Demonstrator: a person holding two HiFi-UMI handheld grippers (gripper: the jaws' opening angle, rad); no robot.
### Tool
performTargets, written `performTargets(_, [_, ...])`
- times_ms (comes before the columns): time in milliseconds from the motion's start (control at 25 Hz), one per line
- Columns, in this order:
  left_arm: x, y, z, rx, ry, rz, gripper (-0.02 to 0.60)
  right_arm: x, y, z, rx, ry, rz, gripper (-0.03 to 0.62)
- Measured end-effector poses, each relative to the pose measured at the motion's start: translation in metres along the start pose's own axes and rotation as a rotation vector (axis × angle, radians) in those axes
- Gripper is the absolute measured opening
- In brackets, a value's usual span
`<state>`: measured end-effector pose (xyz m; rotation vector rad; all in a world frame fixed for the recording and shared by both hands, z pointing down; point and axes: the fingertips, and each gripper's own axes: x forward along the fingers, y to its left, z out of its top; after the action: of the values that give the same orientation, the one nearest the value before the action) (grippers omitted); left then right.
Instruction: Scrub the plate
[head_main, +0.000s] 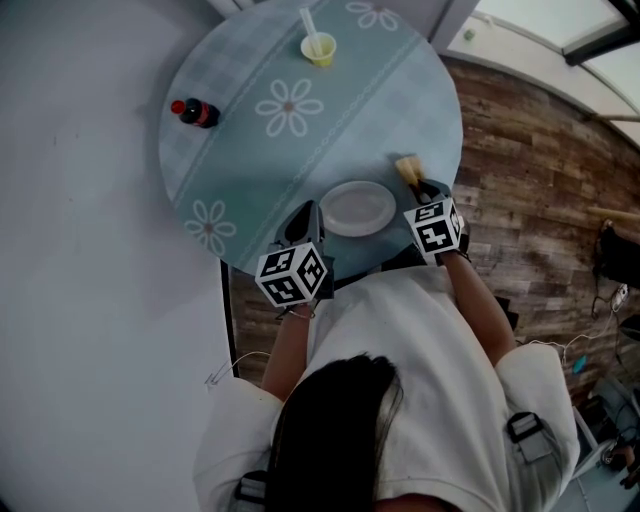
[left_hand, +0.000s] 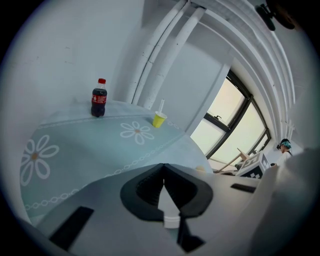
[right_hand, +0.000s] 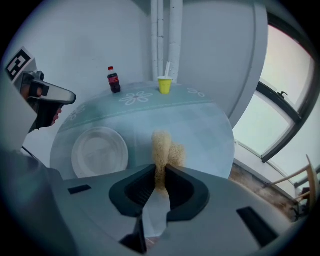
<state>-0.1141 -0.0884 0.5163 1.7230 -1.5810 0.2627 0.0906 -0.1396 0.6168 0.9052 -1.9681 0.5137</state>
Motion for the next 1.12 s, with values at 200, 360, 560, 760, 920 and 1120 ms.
performTargets(200, [-0.005, 0.004, -0.002, -0.003, 0.003, 0.013, 0.009, -0.002, -0.001, 0.000, 0.018, 0.001, -0.013, 0.064])
performTargets(360, [-0.008, 0.005, -0.006, -0.004, 0.016, 0.000, 0.009, -0.009, -0.002, 0.004, 0.026, -0.016, -0.034, 0.063])
performTargets(560, [-0.007, 0.008, -0.018, -0.040, 0.064, -0.036, 0.009, -0.017, 0.002, 0.005, 0.014, -0.035, -0.056, 0.061])
performTargets(760, [-0.003, 0.015, -0.035, -0.091, 0.151, -0.075, 0.011, -0.029, 0.001, 0.011, 0.018, -0.076, -0.086, 0.060])
performTargets(920, [-0.003, 0.014, -0.046, -0.114, 0.209, -0.131, 0.052, -0.036, 0.005, 0.010, 0.028, -0.094, -0.090, 0.060])
performTargets(1120, [0.003, 0.016, -0.063, -0.126, 0.285, -0.186, 0.161, -0.044, 0.009, 0.005, 0.039, -0.105, -0.104, 0.061])
